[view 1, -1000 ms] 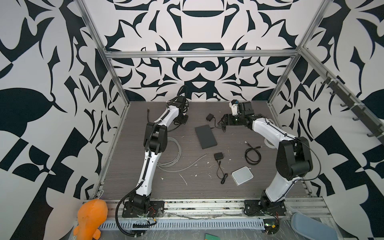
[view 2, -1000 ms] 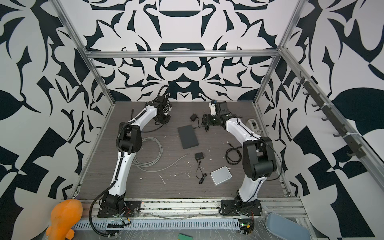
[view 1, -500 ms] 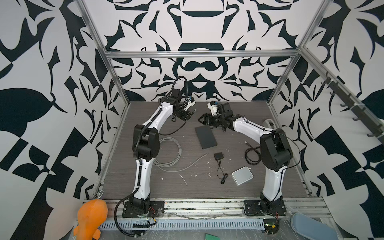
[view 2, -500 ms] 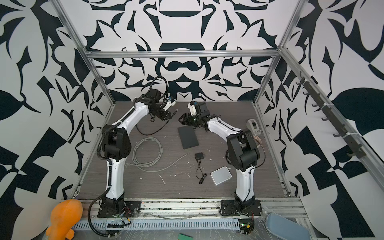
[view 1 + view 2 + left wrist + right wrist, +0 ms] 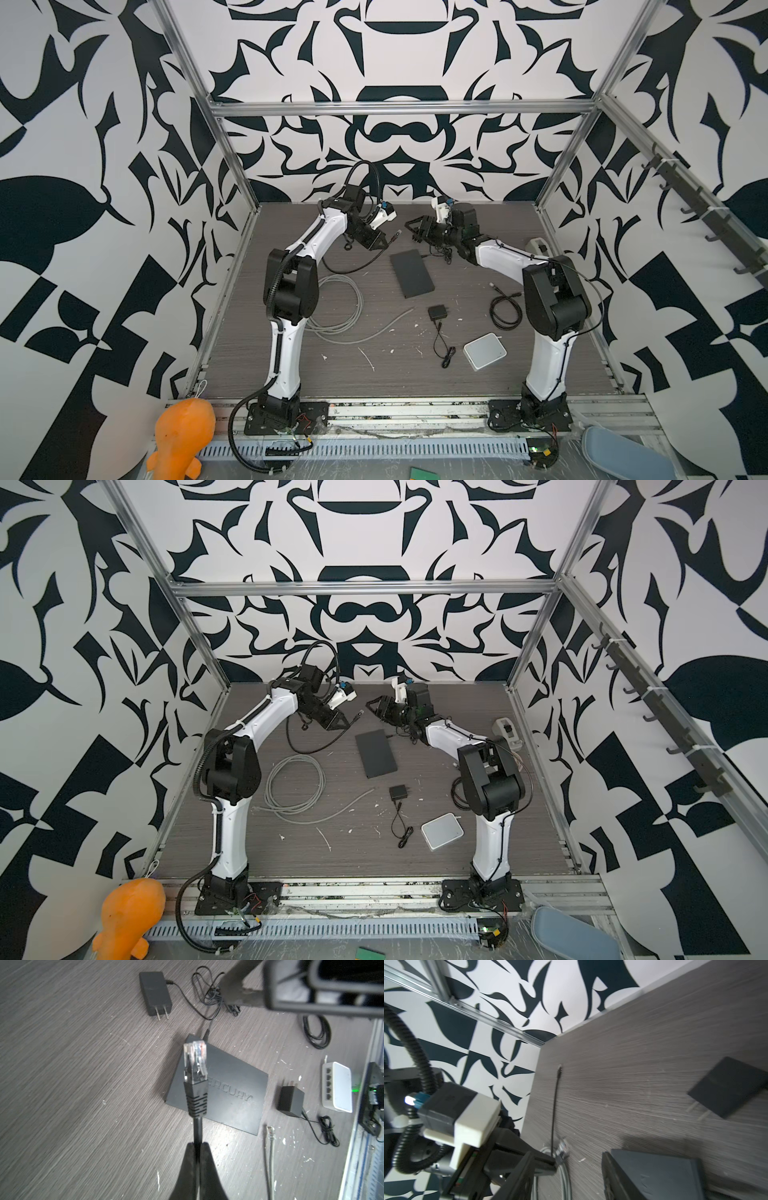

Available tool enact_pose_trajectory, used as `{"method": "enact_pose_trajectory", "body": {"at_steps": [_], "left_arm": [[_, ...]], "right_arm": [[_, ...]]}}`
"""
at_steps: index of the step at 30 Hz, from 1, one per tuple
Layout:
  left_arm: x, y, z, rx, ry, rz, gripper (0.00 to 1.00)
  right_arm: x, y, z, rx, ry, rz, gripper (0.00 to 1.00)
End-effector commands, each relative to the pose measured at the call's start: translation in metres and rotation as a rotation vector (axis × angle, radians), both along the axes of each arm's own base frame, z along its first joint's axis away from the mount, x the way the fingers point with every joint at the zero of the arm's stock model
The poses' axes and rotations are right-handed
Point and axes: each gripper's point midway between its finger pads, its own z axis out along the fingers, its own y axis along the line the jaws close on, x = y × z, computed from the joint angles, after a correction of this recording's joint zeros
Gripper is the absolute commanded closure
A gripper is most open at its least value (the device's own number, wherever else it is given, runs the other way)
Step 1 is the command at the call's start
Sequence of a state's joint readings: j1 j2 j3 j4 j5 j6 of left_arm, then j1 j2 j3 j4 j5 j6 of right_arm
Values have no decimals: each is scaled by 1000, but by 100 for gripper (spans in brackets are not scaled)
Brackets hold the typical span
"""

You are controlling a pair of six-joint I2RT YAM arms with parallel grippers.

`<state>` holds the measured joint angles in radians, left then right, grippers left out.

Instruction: Insert the plug into the switch port

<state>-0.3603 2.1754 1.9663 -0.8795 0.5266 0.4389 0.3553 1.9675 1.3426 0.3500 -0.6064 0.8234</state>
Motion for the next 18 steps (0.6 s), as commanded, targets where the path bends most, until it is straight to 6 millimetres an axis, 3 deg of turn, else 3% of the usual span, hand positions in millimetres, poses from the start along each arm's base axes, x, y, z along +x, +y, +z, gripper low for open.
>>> {"method": "enact_pose_trajectory", "body": {"at_steps": [1, 6, 10, 18], "left_arm": [[-21, -4, 21, -54, 19, -51, 100], [-22, -6, 21, -65, 24, -59, 100], [-20, -6, 22, -69, 18, -59, 100], [-20, -7, 22, -77, 18, -61, 100]], "right_arm": [[1, 14, 13, 102, -42, 48, 46], [3, 19, 7, 114, -22, 55, 51], [1, 24, 5, 123, -15, 71, 66], [-6, 26, 4, 162, 2, 92, 74]]}}
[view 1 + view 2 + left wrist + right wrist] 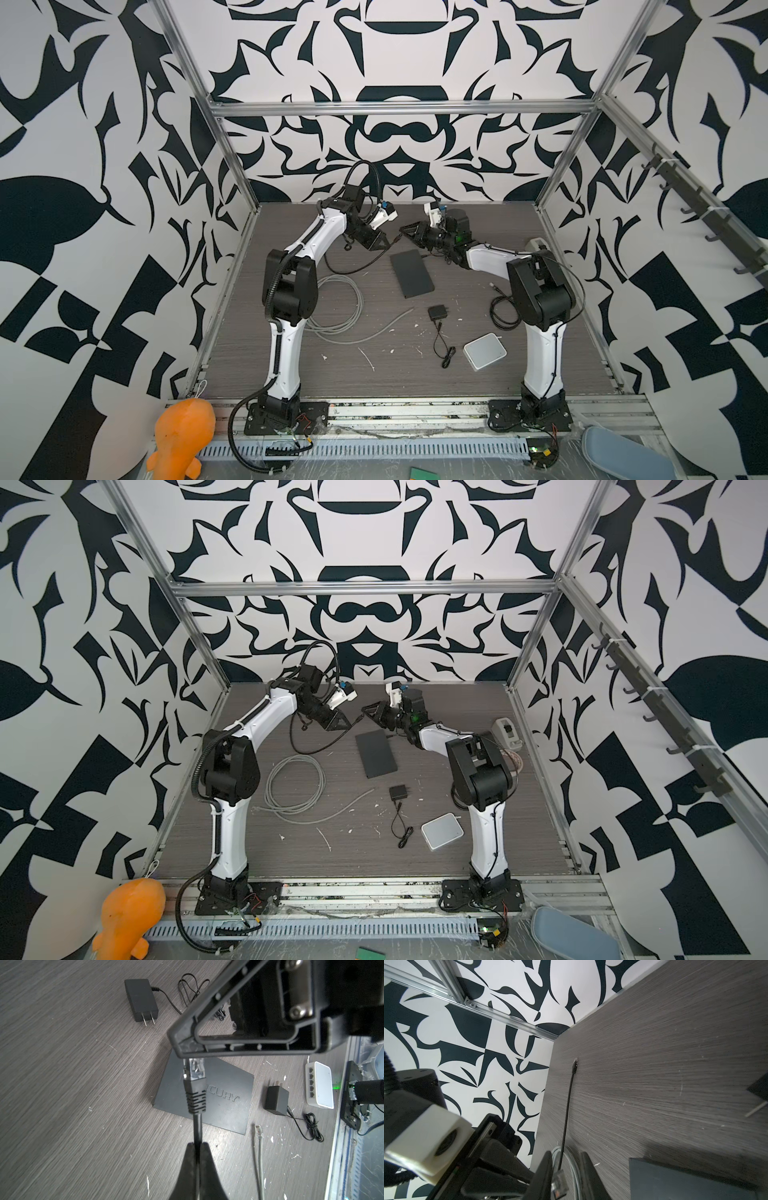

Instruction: Insert the plug into the switch port

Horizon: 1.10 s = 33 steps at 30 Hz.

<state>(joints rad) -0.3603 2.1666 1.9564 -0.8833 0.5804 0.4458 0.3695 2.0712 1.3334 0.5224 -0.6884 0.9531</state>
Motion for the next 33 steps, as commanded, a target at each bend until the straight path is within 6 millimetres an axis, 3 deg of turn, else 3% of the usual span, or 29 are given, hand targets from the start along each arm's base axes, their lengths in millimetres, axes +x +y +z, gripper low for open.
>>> {"method": "enact_pose_trajectory", "body": {"at_steps": [1, 8, 12, 15, 20, 24, 33], "left_arm": [[-12, -3, 17, -36, 1, -37, 100], [-9, -2, 14, -30, 5, -18, 99], [15, 9, 5, 40, -75, 95, 69], [16, 3, 12, 10, -128, 105, 62], [-4, -21, 9, -20, -205, 13, 60], [-7, -33, 0, -64, -239, -20, 60], [-9, -39, -18, -111, -222, -54, 70]], "right_arm": [[-8, 5, 27, 61, -58, 31, 75], [-14, 2, 22, 54, -26, 16, 92], [-12, -6, 12, 33, 60, -49, 98], [-13, -13, -1, -5, 151, -105, 98], [-16, -20, -8, -38, 245, -152, 98], [-19, -18, -15, -19, 326, -151, 99], [-23, -18, -17, -2, 377, -157, 100]]}}
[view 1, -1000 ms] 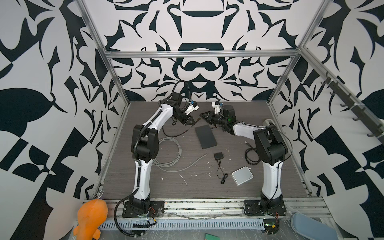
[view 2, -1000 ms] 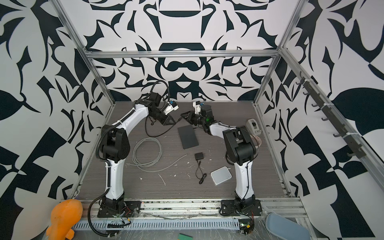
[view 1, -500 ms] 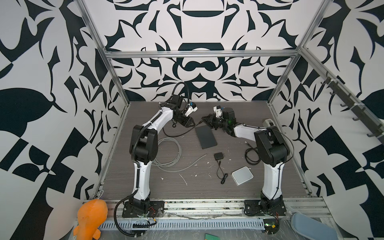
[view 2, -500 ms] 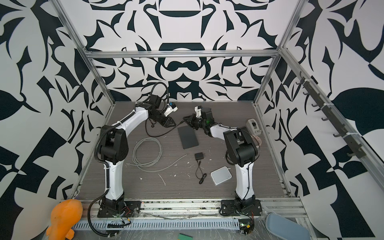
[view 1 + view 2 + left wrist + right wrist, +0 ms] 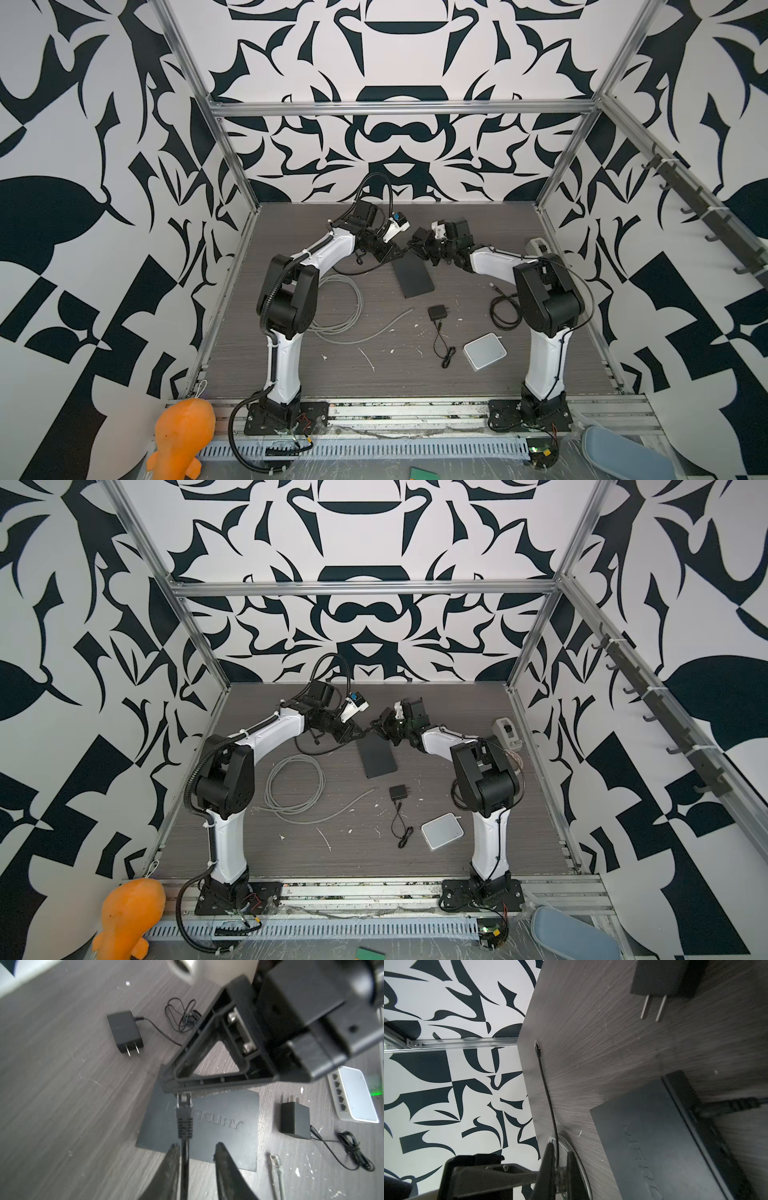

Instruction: Insert the plug into the switch port

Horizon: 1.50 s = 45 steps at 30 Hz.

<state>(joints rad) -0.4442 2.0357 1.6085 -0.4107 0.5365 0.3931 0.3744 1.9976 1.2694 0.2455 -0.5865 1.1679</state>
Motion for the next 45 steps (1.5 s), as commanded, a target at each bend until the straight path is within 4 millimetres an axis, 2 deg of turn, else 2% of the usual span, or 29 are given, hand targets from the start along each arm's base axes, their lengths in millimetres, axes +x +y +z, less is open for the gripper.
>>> {"method": "enact_pose_trajectory", "body": {"at_steps": [1, 11, 21, 29, 31, 33, 35, 37, 41, 42, 45], "left_arm": [[-2, -3, -7, -43, -5, -34, 71], [-2, 2, -22, -115, 45, -8, 72], [1, -4, -23, -165, 71, -6, 89], [3, -1, -30, -130, 76, -9, 100], [11, 4, -33, -109, 52, 14, 100], [20, 16, -38, -55, 8, 28, 100], [21, 29, -43, 12, -26, -7, 100], [22, 42, -49, 94, -47, -22, 100], [10, 70, -70, 278, -20, -68, 100], [7, 74, -73, 299, -16, -69, 100], [-3, 84, -86, 333, -36, -111, 100]], "right_arm": [[2, 4, 27, 34, -27, 2, 100], [-5, 5, 22, 60, 21, 1, 100], [-7, 7, 22, 88, 39, 3, 100], [-6, 9, 22, 109, 40, 13, 100], [-5, 9, 24, 95, 20, 36, 90], [-4, 0, 25, 27, -24, 62, 70], [-6, -12, 22, -76, -62, 97, 59], [-6, -23, 19, -147, -89, 131, 55], [-2, -41, 9, -255, -107, 154, 49], [0, -43, 6, -280, -112, 163, 45], [-1, -47, -2, -335, -103, 187, 44]]}}
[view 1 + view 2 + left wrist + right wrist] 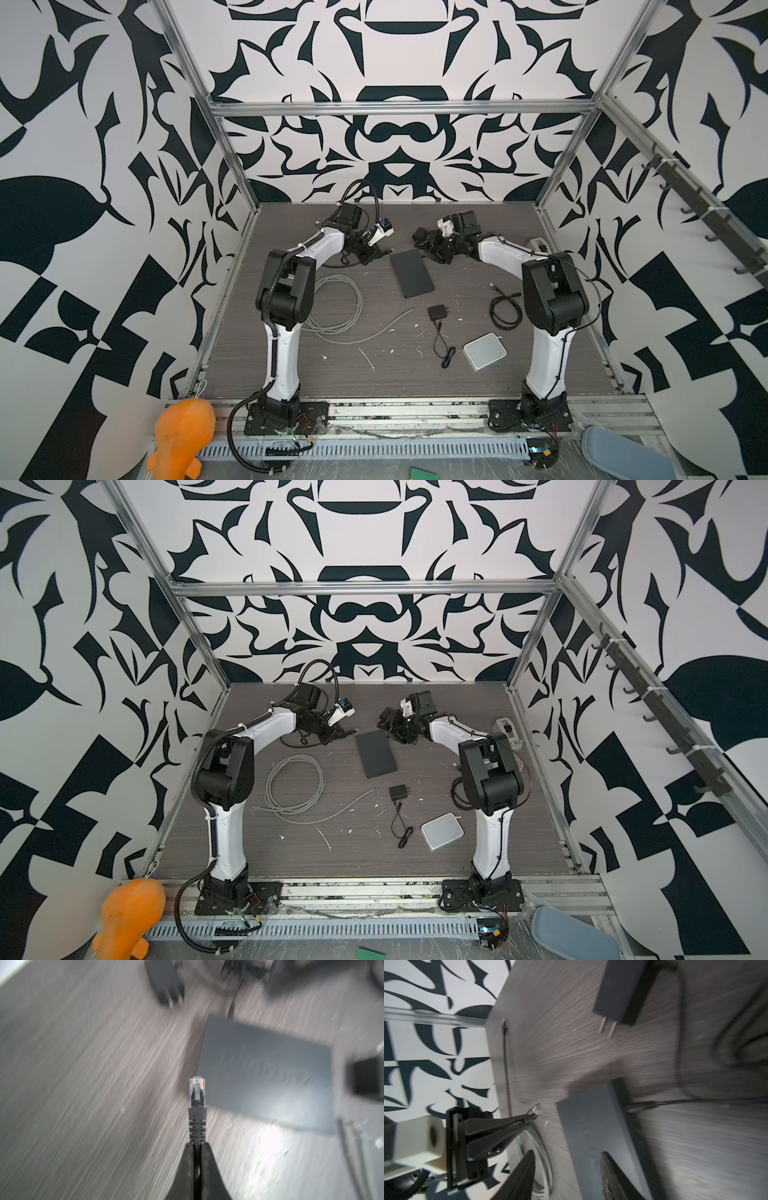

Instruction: Insert the plug into the switch port

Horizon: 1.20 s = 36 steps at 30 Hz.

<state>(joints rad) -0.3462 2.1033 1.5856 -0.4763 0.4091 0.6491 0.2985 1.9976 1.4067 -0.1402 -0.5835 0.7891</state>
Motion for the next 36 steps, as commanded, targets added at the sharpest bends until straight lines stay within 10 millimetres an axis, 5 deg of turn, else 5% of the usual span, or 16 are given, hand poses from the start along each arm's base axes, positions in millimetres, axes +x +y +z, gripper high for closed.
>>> {"method": "enact_pose_trajectory", "body": {"at_steps": [1, 7, 13, 18, 27, 36], "left_arm": [[-30, 22, -32, 141, 23, -129, 100], [-24, 25, -51, 186, 35, -122, 100], [-17, 20, -44, 174, 2, -120, 100], [-8, -1, -31, 141, 19, -79, 100], [-20, -31, -44, 179, 23, -93, 100], [-30, -61, -36, 100, 7, -102, 100]], "right_arm": [[0, -6, 4, -111, -57, 71, 44], [6, -9, -6, -188, -97, 127, 38], [7, -2, -24, -245, -119, 202, 25], [8, 3, -37, -280, -118, 233, 24], [2, 4, -41, -292, -121, 287, 24], [5, -18, -48, -343, -94, 388, 24]]}}
